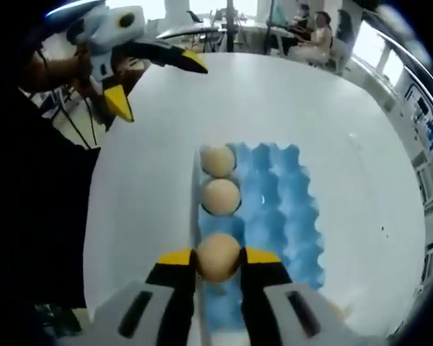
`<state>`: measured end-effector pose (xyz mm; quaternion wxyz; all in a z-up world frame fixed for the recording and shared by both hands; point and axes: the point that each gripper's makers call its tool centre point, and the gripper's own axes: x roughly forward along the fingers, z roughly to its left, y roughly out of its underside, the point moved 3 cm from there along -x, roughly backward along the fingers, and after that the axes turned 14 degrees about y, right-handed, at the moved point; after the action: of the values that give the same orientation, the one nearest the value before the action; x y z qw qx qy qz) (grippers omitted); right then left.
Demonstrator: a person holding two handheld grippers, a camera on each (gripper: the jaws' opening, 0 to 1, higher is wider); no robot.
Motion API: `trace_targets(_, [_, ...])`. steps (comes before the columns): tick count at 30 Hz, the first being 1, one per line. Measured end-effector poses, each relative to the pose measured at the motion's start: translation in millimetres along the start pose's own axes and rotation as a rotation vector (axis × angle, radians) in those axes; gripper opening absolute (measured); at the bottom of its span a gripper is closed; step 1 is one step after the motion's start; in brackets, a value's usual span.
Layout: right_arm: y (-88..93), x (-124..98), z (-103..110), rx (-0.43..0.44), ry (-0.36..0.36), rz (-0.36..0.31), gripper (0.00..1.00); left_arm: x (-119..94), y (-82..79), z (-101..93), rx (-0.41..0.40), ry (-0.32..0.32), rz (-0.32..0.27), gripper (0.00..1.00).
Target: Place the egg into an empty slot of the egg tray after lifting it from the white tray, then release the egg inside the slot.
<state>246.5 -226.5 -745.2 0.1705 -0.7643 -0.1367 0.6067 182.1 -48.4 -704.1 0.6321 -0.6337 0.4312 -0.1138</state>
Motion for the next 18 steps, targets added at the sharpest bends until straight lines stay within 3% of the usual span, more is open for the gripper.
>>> trace_targets(18, [-8.0,21,3,-0.056,-0.038,0.042,0.24,-3,2.5,1.8,-0.006,-0.008,0.001,0.79])
